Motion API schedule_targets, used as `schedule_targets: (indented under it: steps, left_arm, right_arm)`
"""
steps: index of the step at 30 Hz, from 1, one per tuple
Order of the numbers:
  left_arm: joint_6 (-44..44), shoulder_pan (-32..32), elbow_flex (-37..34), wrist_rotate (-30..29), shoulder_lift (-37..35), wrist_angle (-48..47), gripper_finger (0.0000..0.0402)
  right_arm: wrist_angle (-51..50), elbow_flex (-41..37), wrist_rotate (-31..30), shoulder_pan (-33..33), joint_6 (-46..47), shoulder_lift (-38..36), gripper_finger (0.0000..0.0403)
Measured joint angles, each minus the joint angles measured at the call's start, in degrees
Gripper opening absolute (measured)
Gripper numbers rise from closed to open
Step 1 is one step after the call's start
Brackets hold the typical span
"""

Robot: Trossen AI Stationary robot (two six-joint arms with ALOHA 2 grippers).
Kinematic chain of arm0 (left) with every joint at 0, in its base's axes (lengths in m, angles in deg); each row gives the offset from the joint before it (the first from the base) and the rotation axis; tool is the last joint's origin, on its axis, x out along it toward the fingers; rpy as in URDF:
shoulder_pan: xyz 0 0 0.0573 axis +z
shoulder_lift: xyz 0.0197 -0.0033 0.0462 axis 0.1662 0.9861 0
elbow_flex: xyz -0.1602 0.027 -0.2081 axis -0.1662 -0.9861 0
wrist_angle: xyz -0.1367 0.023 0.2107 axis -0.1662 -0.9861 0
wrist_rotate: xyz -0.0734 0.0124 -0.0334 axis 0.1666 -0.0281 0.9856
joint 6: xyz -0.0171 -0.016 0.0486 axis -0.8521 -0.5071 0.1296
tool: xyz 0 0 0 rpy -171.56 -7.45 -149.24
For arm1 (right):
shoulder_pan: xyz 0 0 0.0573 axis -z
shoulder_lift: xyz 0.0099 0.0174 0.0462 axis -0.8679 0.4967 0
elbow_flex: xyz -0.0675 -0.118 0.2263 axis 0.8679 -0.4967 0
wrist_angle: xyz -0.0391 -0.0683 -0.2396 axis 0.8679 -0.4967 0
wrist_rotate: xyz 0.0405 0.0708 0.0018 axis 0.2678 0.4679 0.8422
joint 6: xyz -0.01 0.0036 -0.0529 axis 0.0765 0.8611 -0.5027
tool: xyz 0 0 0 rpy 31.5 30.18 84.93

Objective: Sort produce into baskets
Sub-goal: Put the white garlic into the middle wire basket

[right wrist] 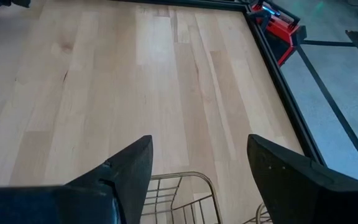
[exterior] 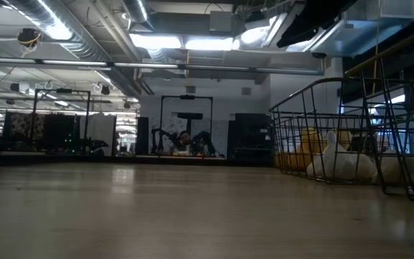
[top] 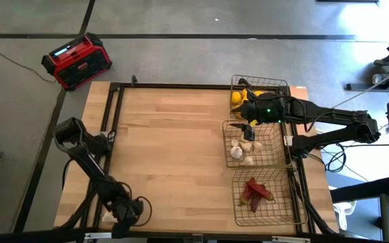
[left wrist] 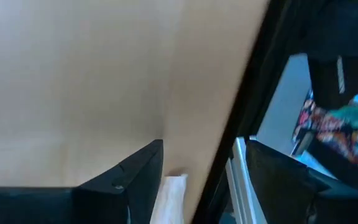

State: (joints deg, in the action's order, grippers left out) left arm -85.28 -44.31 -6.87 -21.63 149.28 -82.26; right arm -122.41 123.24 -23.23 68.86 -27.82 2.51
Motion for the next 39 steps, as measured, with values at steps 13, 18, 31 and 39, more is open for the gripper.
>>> schedule_targets:
  steps: [13, 18, 31, 39]
  left_arm:
    - [-0.9, -3.8, 0.5, 3.6, 1.4, -5.1, 0.0196]
    - [-2.5, -4.0, 0.5, 2.3, 1.4, -4.9, 0.0196]
    - [6.5, -5.4, 0.4, 1.3, 1.7, -6.9, 0.0103]
    - [11.7, -2.2, 0.4, 1.3, 1.8, -8.2, 0.0015]
  right_arm:
    - [0.0, 0.0, -0.1, 0.0, -0.2, 0.0, 0.0257]
    - [0.0, 0.0, -0.1, 0.0, -0.2, 0.0, 0.0257]
    - [0.0, 0.0, -0.1, 0.0, -0.4, 0.0, 0.0257]
    - [0.0, 0.0, 0.0, 0.0, -0.4, 0.0, 0.0257]
